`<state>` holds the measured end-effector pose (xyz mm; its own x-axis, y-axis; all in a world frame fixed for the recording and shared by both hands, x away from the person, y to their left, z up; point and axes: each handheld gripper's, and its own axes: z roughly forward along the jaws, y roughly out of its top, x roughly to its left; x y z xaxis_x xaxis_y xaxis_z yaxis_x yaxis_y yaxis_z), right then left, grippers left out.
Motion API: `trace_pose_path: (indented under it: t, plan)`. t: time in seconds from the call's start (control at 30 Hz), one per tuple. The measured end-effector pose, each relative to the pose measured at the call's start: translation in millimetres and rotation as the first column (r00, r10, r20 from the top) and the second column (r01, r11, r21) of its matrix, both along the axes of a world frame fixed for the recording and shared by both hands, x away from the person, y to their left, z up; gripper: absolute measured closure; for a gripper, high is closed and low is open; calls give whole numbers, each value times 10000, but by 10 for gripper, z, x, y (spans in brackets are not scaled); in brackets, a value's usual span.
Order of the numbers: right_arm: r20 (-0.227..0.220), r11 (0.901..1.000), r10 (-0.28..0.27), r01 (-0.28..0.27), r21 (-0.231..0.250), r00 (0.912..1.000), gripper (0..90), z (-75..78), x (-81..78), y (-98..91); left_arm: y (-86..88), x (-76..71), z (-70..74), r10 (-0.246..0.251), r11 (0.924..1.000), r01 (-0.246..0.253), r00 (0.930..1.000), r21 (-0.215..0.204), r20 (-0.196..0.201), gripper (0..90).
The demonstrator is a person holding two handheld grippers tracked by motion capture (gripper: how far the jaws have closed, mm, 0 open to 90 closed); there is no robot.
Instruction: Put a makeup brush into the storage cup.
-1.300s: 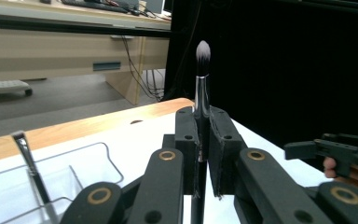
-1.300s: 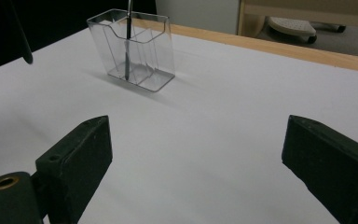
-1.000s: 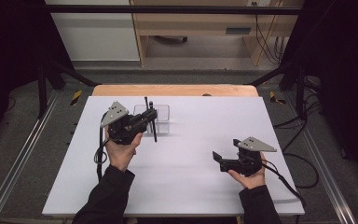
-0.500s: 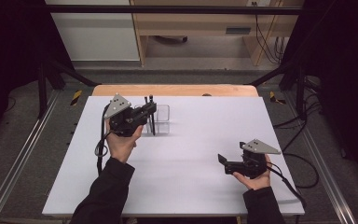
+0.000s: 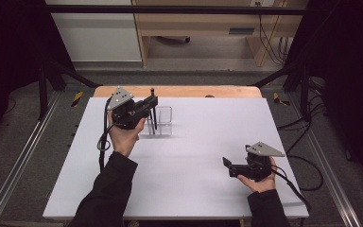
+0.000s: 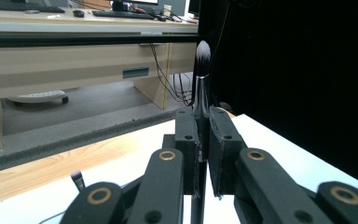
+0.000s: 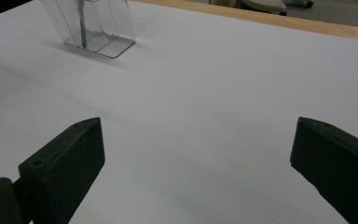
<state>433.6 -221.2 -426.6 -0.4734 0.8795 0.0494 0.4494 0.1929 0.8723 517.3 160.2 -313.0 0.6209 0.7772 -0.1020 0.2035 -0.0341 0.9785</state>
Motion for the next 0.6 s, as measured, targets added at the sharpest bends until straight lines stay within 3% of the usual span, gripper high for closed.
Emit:
trace_pose_path:
  t: [0.6]
  plan:
    - [-14,10000,-62,62,18,10000,35,-6,10,1,-35,229,34,338,9994,-337,9994,65,-3,831]
